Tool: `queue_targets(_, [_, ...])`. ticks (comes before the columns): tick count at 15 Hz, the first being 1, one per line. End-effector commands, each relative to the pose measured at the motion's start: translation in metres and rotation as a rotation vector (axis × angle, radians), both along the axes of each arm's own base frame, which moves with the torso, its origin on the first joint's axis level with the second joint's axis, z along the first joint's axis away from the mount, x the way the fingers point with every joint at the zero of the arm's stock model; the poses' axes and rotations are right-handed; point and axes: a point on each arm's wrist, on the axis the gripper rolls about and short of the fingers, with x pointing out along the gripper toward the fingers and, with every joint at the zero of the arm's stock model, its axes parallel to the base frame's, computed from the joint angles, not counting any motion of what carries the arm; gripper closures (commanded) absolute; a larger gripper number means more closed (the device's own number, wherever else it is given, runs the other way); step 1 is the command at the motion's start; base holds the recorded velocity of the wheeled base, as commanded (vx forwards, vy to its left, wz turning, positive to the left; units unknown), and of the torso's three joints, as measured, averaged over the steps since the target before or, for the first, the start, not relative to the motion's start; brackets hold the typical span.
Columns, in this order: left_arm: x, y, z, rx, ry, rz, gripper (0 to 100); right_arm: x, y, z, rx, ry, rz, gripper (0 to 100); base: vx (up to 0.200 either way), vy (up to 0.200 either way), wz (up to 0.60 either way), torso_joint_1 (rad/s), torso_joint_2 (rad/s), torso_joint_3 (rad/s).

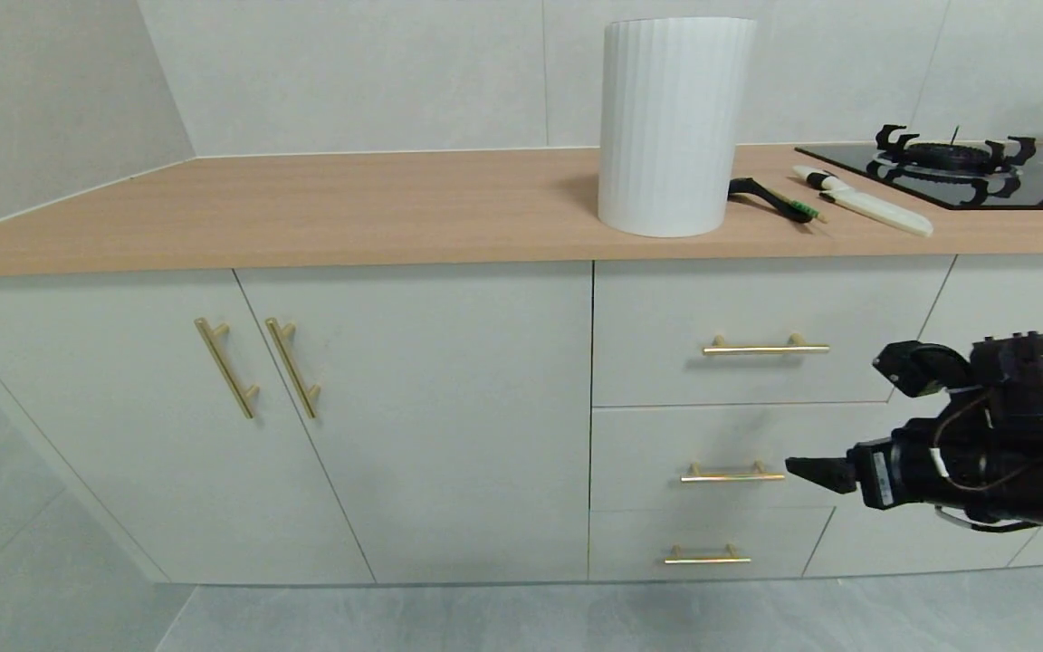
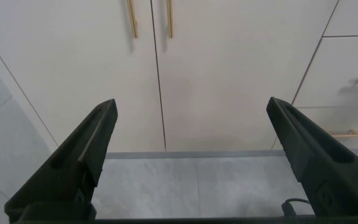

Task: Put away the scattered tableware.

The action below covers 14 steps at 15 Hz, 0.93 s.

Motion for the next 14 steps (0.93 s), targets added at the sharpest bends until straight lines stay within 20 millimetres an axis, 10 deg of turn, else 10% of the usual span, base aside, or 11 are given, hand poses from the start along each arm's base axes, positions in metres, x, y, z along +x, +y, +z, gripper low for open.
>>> queue_targets(1, [0.0, 0.0, 0.0, 0.0, 0.001, 0.0, 0, 0.029, 0.017, -0.039, -0.035, 0.059, 0.011, 0, 0.0, 0.0, 0.0, 0.0, 0.0, 0.0])
queue_targets(14, [0.0, 0.0, 0.0, 0.0, 0.001, 0.0, 0, 0.097, 0.031, -0.146, -0.106, -0.028, -0.234, 0, 0.0, 0.0, 0.0, 0.0, 0.0, 0.0])
